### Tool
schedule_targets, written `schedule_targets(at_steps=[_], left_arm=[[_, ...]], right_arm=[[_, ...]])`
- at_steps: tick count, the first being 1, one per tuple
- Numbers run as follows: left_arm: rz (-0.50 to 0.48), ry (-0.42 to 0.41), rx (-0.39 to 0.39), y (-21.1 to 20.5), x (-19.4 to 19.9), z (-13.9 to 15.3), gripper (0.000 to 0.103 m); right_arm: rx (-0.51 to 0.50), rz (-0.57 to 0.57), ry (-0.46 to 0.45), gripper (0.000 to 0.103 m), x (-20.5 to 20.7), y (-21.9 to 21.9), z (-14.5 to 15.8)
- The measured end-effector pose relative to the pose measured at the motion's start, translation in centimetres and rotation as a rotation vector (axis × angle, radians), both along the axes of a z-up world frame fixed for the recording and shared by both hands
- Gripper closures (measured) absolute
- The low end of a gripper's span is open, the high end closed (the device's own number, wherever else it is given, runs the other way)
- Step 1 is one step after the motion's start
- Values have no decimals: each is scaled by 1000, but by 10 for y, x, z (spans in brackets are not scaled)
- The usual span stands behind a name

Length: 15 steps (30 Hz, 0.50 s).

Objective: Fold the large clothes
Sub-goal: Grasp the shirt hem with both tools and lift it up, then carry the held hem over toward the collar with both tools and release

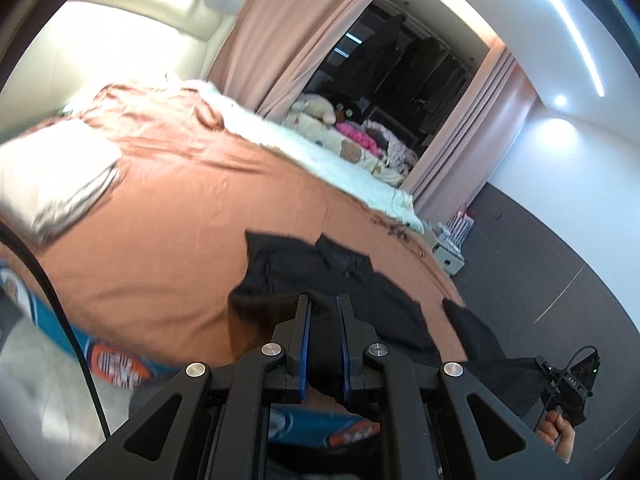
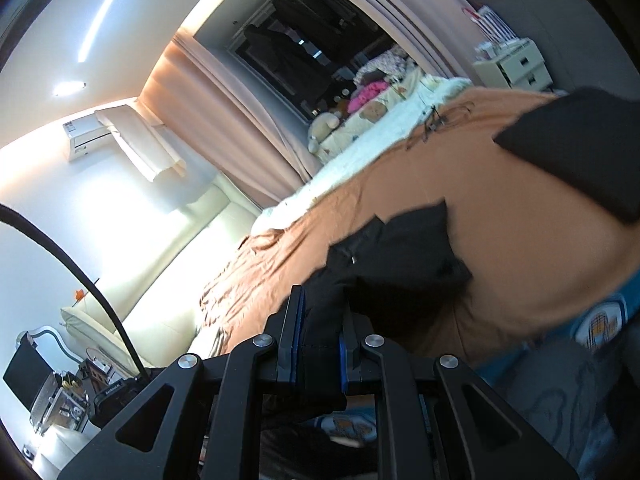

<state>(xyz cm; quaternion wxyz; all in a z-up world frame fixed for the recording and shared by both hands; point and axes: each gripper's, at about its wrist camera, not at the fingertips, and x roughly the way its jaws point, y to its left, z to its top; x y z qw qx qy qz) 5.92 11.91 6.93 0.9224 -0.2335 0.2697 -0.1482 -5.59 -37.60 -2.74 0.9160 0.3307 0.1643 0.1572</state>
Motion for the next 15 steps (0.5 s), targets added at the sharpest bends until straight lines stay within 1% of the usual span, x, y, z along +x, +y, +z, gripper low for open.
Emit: schedule_targets(at_steps=[4,9,15], left_arm=[[1,-47,30,-8,37,29,91],[3,-84,64,-20,85,57,91],[12,-95,105,-30,145,76,91]], right_arm=[[-22,-7,-24,93,30,-2,15],[-55,-13,-44,93,78,0,35],[-90,-36,-38,93,131,4,45]])
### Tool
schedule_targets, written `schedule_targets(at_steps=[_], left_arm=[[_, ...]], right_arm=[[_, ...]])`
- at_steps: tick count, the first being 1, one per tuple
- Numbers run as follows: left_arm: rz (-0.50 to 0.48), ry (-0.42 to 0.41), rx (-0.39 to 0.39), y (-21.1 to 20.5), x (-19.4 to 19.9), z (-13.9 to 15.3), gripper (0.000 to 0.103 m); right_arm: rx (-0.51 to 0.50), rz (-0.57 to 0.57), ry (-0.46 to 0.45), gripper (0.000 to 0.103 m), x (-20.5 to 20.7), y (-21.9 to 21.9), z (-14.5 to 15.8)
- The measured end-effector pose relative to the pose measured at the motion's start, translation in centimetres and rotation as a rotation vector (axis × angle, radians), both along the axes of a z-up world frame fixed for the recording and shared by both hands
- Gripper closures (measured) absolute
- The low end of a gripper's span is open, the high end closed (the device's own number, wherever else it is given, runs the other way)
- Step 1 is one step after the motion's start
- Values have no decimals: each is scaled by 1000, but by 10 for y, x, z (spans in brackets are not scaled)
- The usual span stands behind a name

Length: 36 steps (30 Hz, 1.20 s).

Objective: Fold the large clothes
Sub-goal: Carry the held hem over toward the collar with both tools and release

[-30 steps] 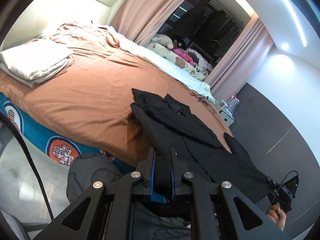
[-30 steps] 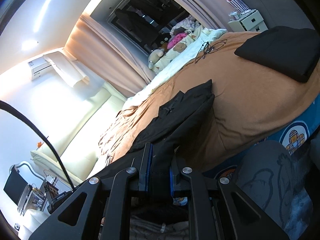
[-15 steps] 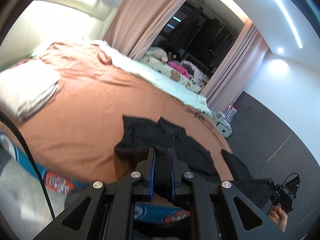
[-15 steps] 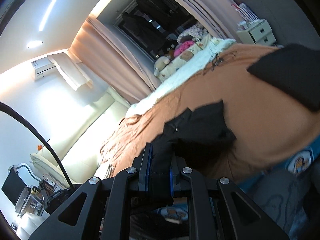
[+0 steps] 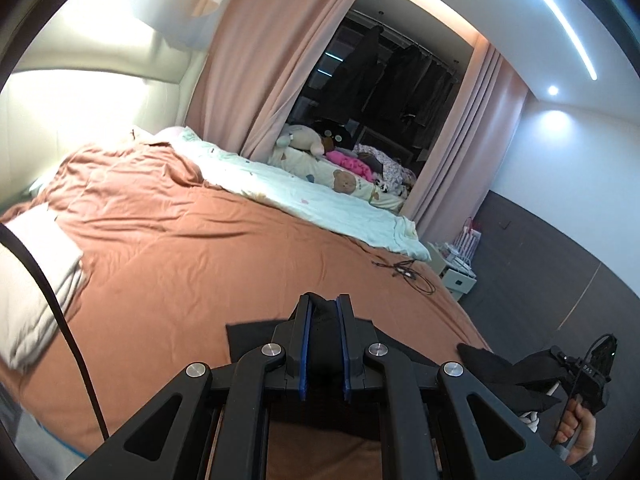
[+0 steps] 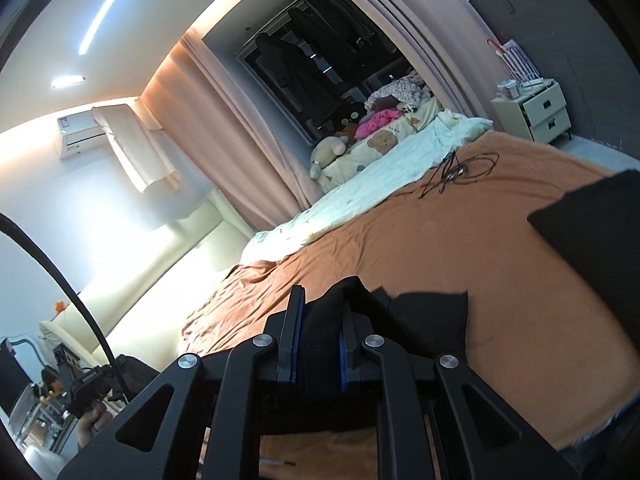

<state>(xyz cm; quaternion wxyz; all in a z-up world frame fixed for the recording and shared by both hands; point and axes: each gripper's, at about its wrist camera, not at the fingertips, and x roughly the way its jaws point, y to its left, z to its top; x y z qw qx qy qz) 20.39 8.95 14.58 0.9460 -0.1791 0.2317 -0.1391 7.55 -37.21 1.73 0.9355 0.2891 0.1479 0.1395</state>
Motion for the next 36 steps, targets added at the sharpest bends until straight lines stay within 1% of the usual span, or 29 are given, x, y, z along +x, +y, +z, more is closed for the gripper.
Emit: schedule_targets(at_steps=[6,10,16,22,25,33,35,36], left_arm=[[8,25,37,-8,55,-2,91],[10,51,54,-13,92,-12,91],[-1,91,85,-22,148,-35,91],[-9,158,124,-32,203,-69,91],[-9,199,136,-37,227,-93,91],[6,305,159,-40,281,-155,90],[6,330,179,-42,293,-167,89],[19,341,208,-44,298,-172,86]], right_arm=[[-53,-24,26,93,60,13,6],[-74,-36,47,93,95,21,10],[-107,-45,81,93,151,33,11],[-122,-62,165,93,205,40,1],[-132,-68,208,93,228,45,-8],[-178,-88,307,93,282,62,-15],[-199,-108,331,92,293,68,-15],[-217,-116,349,92,299,73,-15]])
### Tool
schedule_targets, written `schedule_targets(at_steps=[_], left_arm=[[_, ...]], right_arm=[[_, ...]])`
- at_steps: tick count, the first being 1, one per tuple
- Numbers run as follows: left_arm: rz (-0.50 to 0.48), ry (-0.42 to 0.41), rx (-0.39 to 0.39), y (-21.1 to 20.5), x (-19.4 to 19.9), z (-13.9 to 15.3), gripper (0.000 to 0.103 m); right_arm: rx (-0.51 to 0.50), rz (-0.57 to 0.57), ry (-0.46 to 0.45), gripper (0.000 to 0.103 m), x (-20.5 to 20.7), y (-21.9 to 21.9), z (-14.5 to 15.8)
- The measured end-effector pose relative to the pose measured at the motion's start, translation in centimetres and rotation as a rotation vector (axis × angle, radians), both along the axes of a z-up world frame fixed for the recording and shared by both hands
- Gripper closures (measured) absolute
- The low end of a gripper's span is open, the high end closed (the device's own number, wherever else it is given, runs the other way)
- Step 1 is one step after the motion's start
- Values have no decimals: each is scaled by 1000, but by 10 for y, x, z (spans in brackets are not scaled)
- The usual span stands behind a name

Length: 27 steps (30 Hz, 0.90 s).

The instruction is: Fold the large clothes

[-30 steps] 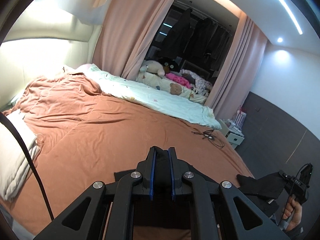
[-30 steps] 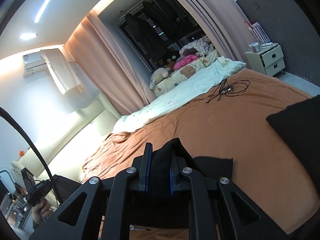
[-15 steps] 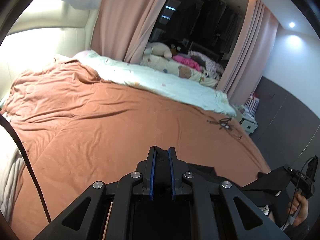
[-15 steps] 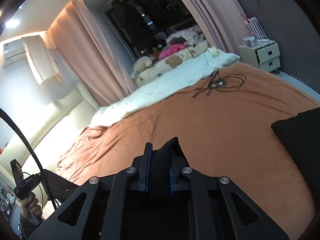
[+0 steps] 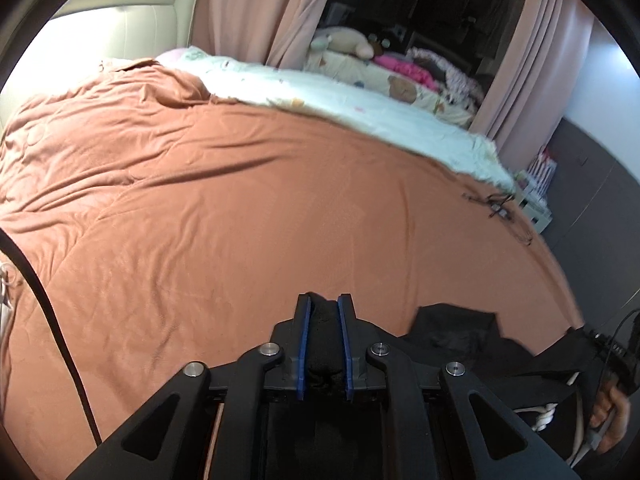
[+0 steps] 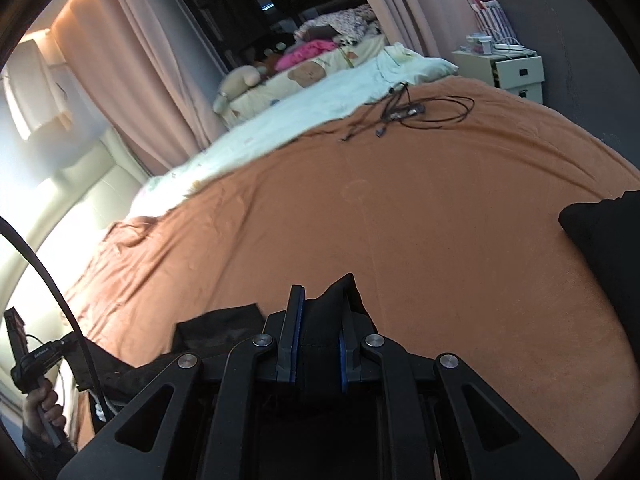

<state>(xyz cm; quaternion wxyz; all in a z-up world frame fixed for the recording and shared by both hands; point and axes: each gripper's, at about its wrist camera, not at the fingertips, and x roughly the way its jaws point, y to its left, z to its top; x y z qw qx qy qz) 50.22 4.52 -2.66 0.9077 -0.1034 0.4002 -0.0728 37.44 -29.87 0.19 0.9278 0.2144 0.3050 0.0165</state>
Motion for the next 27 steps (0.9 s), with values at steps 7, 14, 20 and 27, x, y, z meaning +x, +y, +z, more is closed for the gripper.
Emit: schedule_targets(at_steps=[7,14,20,27], left_arm=[[27,1,30,6,2,-14,29],[3,107,49,13,-9,-40,29],[-45,168,71,10,-32,-62,29],[-55,255,68,13,-48,-92,40]], right_arm=[[6,-5,74,83,20,17,9],[12,-31,62,26,1,9,16],[-15,12,124,26,-21,8,8],[-30,65,231,26,-21,8,-10]])
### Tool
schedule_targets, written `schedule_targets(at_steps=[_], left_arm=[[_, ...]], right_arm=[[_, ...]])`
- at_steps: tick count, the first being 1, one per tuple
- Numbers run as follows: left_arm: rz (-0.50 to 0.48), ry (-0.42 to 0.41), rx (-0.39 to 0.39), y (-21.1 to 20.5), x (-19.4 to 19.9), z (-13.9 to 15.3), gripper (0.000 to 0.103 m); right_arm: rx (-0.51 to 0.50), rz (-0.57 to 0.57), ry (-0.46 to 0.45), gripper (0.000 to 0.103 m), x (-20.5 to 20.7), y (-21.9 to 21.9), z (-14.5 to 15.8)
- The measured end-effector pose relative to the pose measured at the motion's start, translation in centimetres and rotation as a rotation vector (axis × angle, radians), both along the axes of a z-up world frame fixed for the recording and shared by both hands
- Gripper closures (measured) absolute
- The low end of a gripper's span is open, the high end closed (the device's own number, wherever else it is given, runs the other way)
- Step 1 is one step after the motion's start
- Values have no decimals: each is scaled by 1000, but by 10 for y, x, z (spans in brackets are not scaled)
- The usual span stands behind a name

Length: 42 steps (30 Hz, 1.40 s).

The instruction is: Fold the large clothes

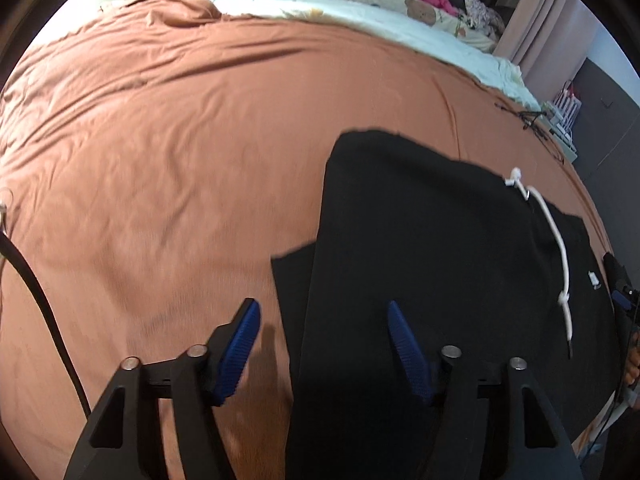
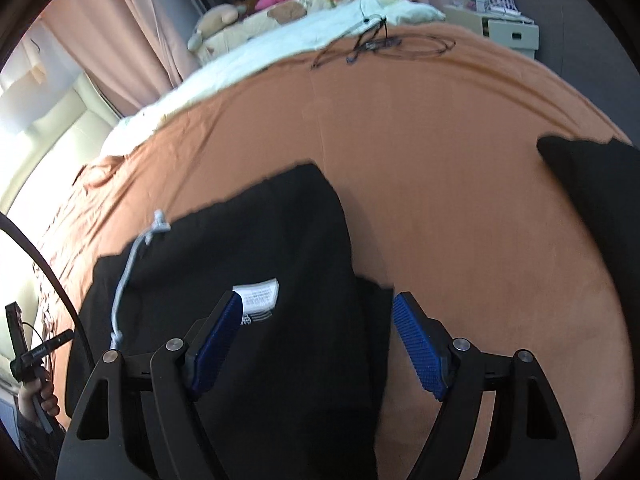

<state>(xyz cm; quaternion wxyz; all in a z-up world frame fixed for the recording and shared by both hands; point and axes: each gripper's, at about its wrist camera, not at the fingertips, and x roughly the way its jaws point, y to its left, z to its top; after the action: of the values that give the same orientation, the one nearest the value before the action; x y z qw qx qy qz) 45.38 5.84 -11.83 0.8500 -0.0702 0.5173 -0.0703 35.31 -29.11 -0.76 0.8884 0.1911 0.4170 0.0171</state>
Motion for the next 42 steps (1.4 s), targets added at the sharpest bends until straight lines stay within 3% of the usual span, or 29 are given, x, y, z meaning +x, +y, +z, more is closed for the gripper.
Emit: schedule_targets(at_steps=[3,5,6,7,10,12,18,21,30,31,34,36,37,39,41,42], left_arm=[[-18,34,-17,-1,-2,-12,63],[-21,37,-3,-3,0,-15,78],[-22,33,10,-5,1,-15,84],[-22,31,21,-6,3,-16,89],[-12,22,33,-8,8,-15,95],[-3,17,36,-8,10,-16,96],[38,5,9,0,2,-7,96],[46,3,-18,5,-9,5,96],[45,-5,-80,7,-66,21,93],[39,-1,-88,6,-74,20,92],[27,0,-113,1,-95,19,92],[23,-7,-123,1,-109,22,92],[20,-14,-128,1,-117,23,91],[21,-31,-138,2,-132,28,72],[35,-71,-147,3,-146,36,28],[44,-98,-148,4,-154,40,23]], right_arm=[[8,26,31,29,3,0,-6],[8,51,46,52,8,1,-8],[-4,52,50,56,11,1,-8],[-14,50,47,67,17,0,-6],[-49,27,26,91,24,-8,-1],[-41,11,18,94,25,-14,2],[-66,-41,-6,94,8,-15,11],[-88,-41,-41,94,-20,-10,24],[-130,50,-34,92,-82,39,40],[-134,56,-33,86,-88,41,42],[-118,71,-38,40,-108,50,41],[-109,83,-35,38,-123,55,41],[-104,84,-31,38,-128,56,42],[-100,89,-26,38,-142,58,44],[-92,102,-32,38,-155,64,49],[-97,98,-37,38,-162,67,52]])
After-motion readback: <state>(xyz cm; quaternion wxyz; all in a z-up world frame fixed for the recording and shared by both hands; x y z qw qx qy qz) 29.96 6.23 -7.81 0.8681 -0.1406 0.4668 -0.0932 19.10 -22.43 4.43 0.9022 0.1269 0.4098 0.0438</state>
